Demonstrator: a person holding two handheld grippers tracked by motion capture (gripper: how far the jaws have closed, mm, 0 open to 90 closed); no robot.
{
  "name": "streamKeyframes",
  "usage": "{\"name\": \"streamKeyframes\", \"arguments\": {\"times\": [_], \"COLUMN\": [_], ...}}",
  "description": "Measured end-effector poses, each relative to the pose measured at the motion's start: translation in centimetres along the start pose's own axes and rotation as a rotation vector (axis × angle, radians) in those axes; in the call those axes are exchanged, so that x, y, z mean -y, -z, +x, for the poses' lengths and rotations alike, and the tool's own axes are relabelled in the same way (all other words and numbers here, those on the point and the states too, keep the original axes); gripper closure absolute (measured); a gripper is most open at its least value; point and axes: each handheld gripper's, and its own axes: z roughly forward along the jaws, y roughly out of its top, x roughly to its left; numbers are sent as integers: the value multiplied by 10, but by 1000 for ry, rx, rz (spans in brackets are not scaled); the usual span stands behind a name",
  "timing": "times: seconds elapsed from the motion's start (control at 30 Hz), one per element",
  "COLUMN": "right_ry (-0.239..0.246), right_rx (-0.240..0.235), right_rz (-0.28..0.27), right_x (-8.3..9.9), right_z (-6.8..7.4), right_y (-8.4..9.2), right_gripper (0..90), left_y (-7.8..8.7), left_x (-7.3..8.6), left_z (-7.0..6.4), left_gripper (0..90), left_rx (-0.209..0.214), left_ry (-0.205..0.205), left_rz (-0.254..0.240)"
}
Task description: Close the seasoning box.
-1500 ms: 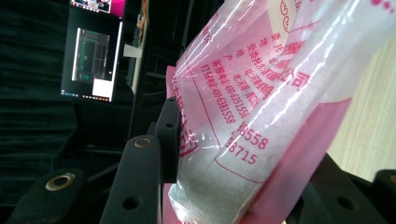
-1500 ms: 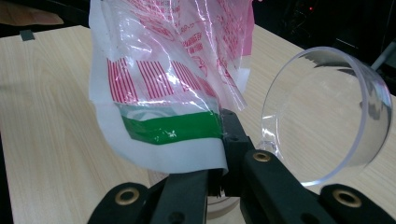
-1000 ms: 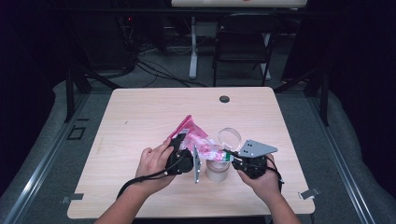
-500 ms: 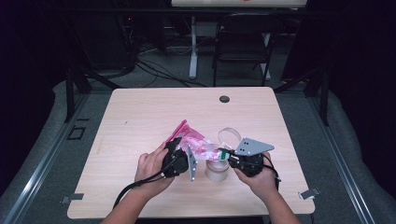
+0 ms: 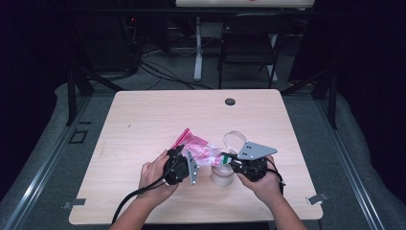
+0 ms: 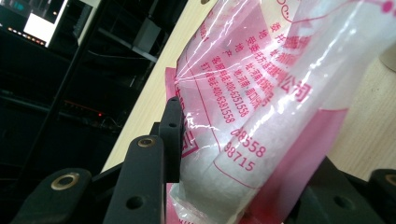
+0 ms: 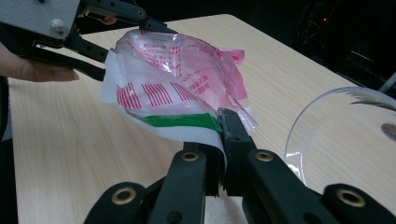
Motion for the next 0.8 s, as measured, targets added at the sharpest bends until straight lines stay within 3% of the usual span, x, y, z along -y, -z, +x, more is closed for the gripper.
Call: {"name": "streamKeyframes", "arguments": {"times": [0.3, 0.33, 0.8], "right_ry": [-1, -1, 7], "right_rx": [-9, -7, -24], "right_rz": [14, 14, 17], "right_x": [2, 2, 2], "right_z": [1, 1, 3], "right_y": [-3, -3, -5], "right_gripper": [872, 871, 843], "left_y": [-6, -8, -15], "left_x": [7, 8, 15], "left_z": [-7, -9, -19], "left_gripper": [654, 654, 654], "left_rx": [33, 34, 86], "left_ry": [46, 84, 107], "left_rz": [4, -18, 6]}}
